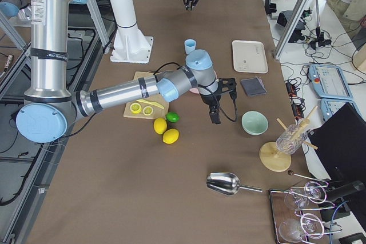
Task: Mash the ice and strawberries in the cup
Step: 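Close the left gripper on the red strawberry and lift it, then carry the strawberry with the left gripper over the blue cup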
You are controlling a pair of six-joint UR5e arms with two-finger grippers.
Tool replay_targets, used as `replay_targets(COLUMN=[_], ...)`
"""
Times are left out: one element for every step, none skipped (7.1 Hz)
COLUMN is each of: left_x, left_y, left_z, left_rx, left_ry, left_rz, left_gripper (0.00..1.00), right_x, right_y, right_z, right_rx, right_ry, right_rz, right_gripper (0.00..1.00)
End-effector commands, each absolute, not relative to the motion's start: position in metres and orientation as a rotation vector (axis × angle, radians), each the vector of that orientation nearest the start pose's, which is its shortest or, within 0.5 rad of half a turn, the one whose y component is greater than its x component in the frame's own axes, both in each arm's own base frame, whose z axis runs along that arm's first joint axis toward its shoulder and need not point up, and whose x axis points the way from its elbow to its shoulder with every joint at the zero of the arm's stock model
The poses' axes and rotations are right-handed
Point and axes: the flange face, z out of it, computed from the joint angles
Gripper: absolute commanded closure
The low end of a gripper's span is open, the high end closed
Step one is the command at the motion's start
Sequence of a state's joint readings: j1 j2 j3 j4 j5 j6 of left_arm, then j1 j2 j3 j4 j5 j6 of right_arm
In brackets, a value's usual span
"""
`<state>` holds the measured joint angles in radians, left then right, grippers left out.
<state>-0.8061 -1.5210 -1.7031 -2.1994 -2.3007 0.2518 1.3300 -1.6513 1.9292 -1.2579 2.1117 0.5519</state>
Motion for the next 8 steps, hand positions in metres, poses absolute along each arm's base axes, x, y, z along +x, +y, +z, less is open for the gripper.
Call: replay_targets(left_x=[0.3,0.302,0.296,0.302,0.307,0.313,0.32,0.326], left_y=[-0.437,-0.452,-0.47,-0.482,-0.493,-0.501,-0.509,-0.513], left_z=[0.499,0.474,0.446,0.413,0.385,0.357,0.329,0.31], left_rx=[0.606,0.62,0.649,0.652,0.671,0.68,0.688,0.694], left_ry=[0.909,0.949,0.984,1.04,1.06,1.086,1.111,1.129], left_rz=[1.169,1.128,1.087,1.041,1.007,0.968,0.931,0.912], left_gripper=[1.0,1.0,1.0,1.0,1.0,1.0,1.0,1.0], right_x=[-0.034,-0.034,-0.034,-0.034,-0.034,-0.034,-0.035,-0.034], right_y=[-0.479,-0.479,-0.479,-0.479,-0.479,-0.479,-0.479,-0.479], right_z=[0.492,0.494,0.495,0.496,0.496,0.497,0.498,0.501], right_rx=[0.332,0.327,0.323,0.321,0.319,0.317,0.313,0.309], right_ry=[-0.711,-0.711,-0.712,-0.712,-0.713,-0.713,-0.712,-0.71], right_rz=[0.132,0.133,0.131,0.135,0.135,0.136,0.136,0.138], right_gripper=[0.0,0.0,0.0,0.0,0.0,0.0,0.0,0.0])
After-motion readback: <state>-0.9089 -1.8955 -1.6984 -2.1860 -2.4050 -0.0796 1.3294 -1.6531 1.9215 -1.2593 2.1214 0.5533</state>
